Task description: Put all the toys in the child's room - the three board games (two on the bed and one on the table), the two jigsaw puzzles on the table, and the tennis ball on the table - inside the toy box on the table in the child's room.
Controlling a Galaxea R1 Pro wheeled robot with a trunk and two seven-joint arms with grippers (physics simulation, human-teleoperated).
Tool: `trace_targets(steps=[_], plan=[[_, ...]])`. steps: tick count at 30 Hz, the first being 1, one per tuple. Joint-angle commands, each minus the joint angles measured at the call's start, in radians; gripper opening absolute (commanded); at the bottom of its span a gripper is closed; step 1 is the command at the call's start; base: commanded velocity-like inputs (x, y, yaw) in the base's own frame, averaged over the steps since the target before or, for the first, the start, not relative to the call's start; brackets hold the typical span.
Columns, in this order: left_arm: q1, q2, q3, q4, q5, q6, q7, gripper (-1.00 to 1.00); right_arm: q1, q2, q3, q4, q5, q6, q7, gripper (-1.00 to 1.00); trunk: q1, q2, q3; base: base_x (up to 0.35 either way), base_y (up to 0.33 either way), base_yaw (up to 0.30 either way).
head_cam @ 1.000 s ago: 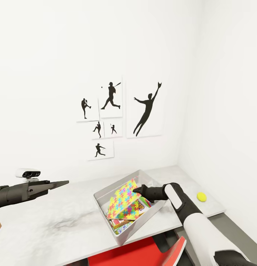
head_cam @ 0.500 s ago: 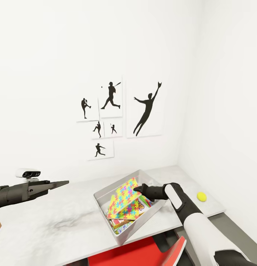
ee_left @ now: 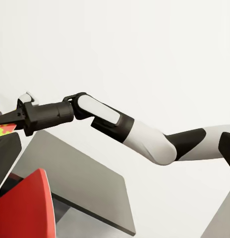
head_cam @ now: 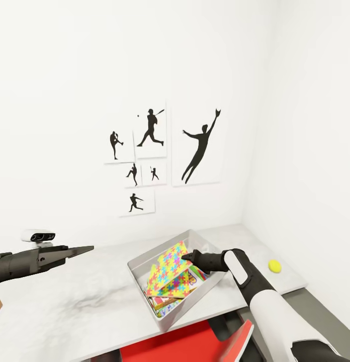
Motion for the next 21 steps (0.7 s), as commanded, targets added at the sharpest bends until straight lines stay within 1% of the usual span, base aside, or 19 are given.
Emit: trace_targets(steps=[1, 18, 21], plan=[[0.0, 0.0, 0.0, 0.0, 0.0, 0.011, -0.004, 1.0, 0.0, 0.0, 0.0, 0.0, 0.008, 0.002, 0.007, -1.0, 0.0, -0.001, -0.001, 0.0, 0.0, 0.0], [0.0, 0.0, -0.001, 0.0, 0.001, 0.011, -0.004, 1.0, -0.002, -0.002, 0.0, -0.007, 0.006, 0.002, 0.014, -1.0, 0.0, -0.001, -0.016, 0.0, 0.0, 0.0], [0.0, 0.0, -0.001, 0.0, 0.001, 0.01, -0.004, 1.0, -0.002, -0.001, 0.0, -0.008, 0.006, -0.015, 0.019, -1.0, 0.0, -0.001, -0.017, 0.0, 0.0, 0.0]])
